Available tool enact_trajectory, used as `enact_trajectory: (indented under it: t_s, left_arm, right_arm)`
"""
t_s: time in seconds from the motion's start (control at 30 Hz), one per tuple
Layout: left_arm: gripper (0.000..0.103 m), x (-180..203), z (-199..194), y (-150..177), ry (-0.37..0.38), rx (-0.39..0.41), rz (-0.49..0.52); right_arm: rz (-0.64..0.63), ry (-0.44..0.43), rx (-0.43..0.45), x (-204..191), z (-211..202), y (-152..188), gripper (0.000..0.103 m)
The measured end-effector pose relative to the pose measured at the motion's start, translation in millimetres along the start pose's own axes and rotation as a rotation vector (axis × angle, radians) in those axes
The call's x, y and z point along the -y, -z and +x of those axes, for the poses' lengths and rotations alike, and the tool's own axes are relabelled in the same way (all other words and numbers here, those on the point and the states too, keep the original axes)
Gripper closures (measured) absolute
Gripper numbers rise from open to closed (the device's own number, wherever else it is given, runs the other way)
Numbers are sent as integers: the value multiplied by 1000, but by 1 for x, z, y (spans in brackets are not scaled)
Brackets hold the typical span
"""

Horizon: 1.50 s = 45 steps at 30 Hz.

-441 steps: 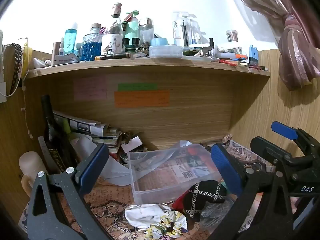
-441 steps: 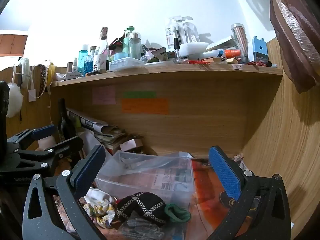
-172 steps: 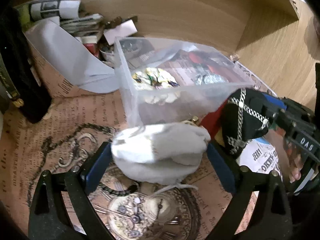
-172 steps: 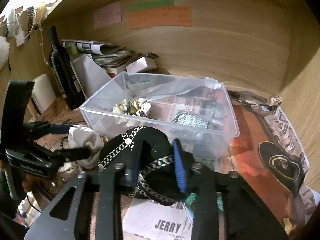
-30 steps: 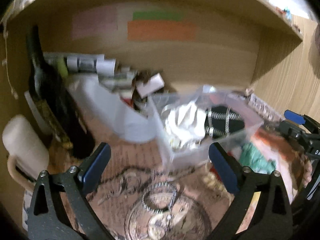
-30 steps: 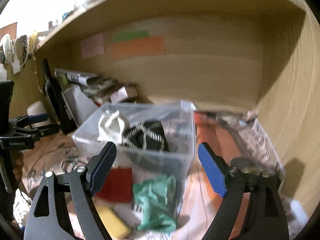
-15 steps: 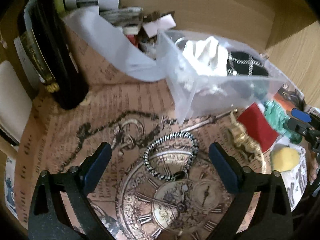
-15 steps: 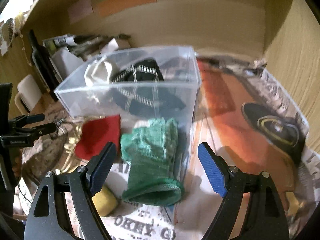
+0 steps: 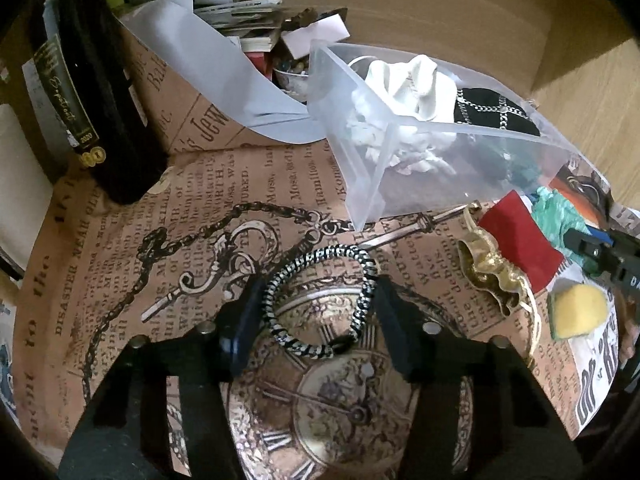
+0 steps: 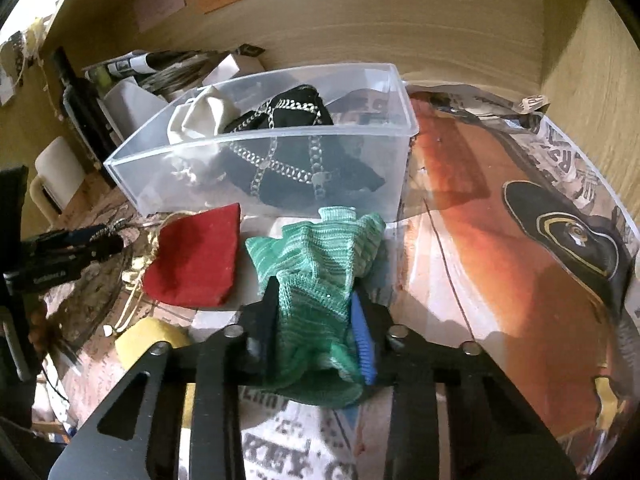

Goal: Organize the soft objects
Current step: 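Grasp the green knit glove with the right tool while the left tool grasps the braided bracelet, then lower the glove into the clear bin with the right tool while the left tool drops the bracelet in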

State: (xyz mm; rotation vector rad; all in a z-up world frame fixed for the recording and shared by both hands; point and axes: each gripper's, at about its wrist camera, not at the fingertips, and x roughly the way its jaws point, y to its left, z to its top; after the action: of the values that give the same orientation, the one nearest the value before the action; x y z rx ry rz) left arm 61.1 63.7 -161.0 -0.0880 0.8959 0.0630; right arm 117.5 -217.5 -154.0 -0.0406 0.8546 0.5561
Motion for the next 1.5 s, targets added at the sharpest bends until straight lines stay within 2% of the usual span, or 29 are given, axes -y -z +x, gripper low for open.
enact_trajectory:
  t_s: [0.1, 0.47, 0.7, 1.07, 1.27, 1.5]
  left_arm:
    - [58, 0, -5, 2, -1, 9, 4]
    - [59, 1, -47, -3, 0, 106, 2]
    - [59, 9, -78, -28, 21, 226, 12]
    - [59, 36, -86, -78, 72, 343, 47]
    - [59, 49, -73, -100, 91, 341, 63]
    - [59, 54, -40, -121, 100, 277, 56]
  right_arm:
    - [15, -1, 28, 2, -7, -1, 79]
    - [26, 35, 161, 5, -53, -6, 79]
    - [2, 37, 252, -1, -79, -20, 79]
    - [-75, -3, 374, -22, -87, -62, 79]
    - [-110, -39, 371, -34, -69, -84, 79]
    - [-147, -53, 306, -43, -32, -100, 79]
